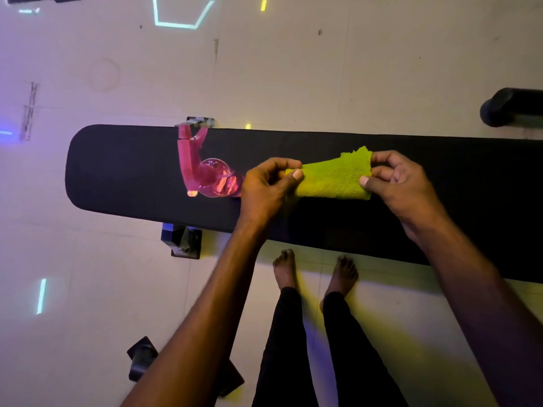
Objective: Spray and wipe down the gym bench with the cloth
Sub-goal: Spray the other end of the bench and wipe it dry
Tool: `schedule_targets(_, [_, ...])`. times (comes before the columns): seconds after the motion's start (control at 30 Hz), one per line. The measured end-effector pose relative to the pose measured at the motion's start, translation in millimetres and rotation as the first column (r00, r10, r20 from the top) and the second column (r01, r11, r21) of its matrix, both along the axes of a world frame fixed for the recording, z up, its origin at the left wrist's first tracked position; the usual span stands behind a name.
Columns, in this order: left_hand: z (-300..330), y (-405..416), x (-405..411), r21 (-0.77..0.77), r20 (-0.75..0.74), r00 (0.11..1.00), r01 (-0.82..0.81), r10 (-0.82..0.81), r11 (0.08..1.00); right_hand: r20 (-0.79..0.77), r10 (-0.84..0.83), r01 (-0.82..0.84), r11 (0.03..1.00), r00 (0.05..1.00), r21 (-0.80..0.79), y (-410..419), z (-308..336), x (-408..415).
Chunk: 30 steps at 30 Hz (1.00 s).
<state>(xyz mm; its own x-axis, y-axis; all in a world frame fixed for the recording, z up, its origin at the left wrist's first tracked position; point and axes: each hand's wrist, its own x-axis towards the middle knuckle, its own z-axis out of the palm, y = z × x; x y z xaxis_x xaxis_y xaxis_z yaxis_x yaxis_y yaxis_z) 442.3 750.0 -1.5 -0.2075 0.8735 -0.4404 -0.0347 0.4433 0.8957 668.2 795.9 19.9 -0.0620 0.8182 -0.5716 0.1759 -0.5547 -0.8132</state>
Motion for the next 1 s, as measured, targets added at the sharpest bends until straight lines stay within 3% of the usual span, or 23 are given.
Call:
schedule_targets(0.17, [-1.7, 1.2, 4.3, -0.034, -0.086, 0.991, 0.098, -0.101, 0.995, 0.242, -0.143, 0.194, 0.960, 0.960, -0.204, -8.3, -18.0, -4.2])
schedule_targets(0.4, [2.6, -2.0, 6.6, -0.072, -0.145, 0.973, 0.170, -0.179, 0.983, 0.160, -0.170, 0.211, 0.933, 0.972, -0.291, -12.1, -17.0, -2.2])
schedule_targets(0.53, [17.3, 4.0, 5.7, 0.024, -0.101, 0.984, 0.146, -0.143, 0.989, -0.052, -0.209, 0.202, 0.973, 0.977, -0.114, -2.0, 4.6, 8.5])
schedule_targets(0.63, [27.5, 7.2, 6.4, 0.072, -0.175, 0.979, 0.121, -0.107, 0.990, -0.098, -0.054, 0.065, 0.991, 0.994, 0.114, 2.4, 23.9, 16.6])
schedule_targets(0.7, [34.1, 7.6, 9.3, 0.031, -0.209, 0.969, 0.139, -0.130, 0.990, -0.068, 0.040, -0.029, 0.989, 0.997, 0.147, 1.0, 32.3, 18.6])
schedule_targets(0.77, [41.6, 8.8, 12.0, -0.025, -0.273, 0.941, 0.200, -0.199, 0.980, 0.003, 0.094, -0.093, 0.984, 0.996, 0.149, -0.8, 38.2, 18.4])
schedule_targets(0.83, [49.0, 9.7, 14.4, -0.066, -0.386, 0.871, 0.301, -0.303, 0.951, 0.199, 0.177, -0.217, 0.955, 0.964, 0.201, -1.6, 41.3, 16.2])
schedule_targets(0.9, [54.7, 8.9, 17.7, -0.084, -0.536, 0.757, 0.392, -0.373, 0.916, 0.447, 0.306, -0.426, 0.883, 0.841, 0.197, -2.6, 41.8, 9.2])
schedule_targets(1.0, [59.4, 6.0, 22.5, -0.090, -0.719, 0.593, 0.437, -0.362, 0.895, 0.624, 0.465, -0.636, 0.769, 0.628, 0.068, -8.1, 38.1, -6.7])
